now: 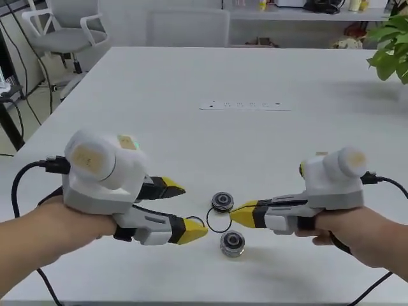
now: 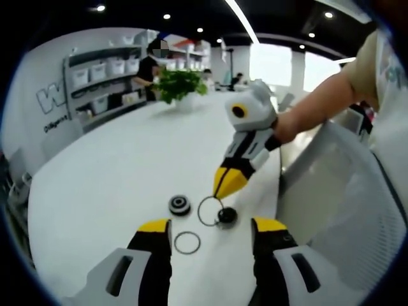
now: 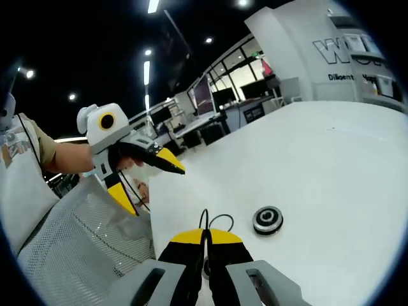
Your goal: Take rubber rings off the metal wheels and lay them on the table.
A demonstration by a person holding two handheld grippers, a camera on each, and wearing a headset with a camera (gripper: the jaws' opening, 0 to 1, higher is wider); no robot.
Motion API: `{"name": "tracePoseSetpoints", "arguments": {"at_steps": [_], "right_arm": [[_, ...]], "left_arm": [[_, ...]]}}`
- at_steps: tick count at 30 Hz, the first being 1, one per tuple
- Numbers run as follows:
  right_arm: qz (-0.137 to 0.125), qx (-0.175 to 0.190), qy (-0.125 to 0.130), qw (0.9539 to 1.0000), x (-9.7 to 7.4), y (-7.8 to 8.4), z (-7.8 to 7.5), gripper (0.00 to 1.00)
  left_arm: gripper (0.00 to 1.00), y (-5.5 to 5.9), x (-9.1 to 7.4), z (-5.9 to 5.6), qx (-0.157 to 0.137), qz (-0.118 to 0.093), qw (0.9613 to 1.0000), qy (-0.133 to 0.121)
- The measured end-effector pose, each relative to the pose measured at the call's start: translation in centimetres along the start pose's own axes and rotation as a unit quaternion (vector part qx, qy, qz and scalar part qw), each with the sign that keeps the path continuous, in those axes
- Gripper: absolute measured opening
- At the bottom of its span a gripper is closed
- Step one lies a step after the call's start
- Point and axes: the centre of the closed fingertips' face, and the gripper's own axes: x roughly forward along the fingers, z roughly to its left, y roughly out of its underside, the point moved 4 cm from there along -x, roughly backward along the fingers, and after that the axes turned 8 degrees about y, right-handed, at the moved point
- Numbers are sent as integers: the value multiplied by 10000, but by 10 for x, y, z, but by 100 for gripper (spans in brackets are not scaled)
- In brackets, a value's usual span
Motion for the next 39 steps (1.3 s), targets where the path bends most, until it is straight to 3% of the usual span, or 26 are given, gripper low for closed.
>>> {"name": "tracePoseSetpoints", "arguments": {"at_steps": [17,39], "right_arm": [[-16,20,-44,10000,31,-14,1,0],[221,272,23,9994,56,2,-4,0]], "left_arm": [[57,14,-27,12,-134,42,9995,-291],[59,23,-40,15,-244,43,9987,-446]]}}
